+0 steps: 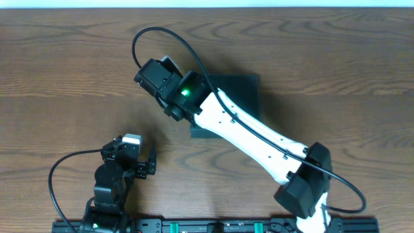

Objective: Pack container
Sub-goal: 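Swing the right gripper over the closed box and lower onto it, then press and push the closed box with the right gripper to straighten it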

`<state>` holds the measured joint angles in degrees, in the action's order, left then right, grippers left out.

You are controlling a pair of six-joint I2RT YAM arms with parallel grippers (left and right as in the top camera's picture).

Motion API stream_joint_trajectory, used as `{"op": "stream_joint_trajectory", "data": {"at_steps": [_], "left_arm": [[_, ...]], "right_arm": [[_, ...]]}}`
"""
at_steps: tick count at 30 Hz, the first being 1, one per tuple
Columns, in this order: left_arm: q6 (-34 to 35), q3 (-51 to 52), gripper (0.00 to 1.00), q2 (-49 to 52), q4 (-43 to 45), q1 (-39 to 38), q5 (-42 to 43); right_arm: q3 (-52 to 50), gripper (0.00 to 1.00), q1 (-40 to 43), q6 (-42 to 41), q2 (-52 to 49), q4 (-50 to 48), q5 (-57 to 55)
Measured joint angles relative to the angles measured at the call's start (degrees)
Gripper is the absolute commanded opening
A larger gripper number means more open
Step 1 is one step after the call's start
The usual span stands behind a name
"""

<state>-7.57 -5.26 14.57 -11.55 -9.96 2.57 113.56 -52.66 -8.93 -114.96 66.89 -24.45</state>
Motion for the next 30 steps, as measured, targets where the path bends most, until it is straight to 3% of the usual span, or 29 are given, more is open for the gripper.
{"op": "stream_joint_trajectory", "data": {"at_steps": [7, 16, 30], "left_arm": [[0.0, 0.0, 0.95, 0.0, 0.0, 0.0, 0.0], [0.0, 0.0, 0.95, 0.0, 0.0, 0.0, 0.0], [0.0, 0.0, 0.96, 0.0, 0.0, 0.0, 0.0]], "right_arm": [[-11.4, 0.01, 5.4, 2.5, 11.1, -4.2, 9.9], [-38.3, 0.01, 14.0, 7.1, 27.6, -13.5, 27.3], [-56.0, 0.01, 13.6, 3.9, 29.9, -21.7, 32.3]]}}
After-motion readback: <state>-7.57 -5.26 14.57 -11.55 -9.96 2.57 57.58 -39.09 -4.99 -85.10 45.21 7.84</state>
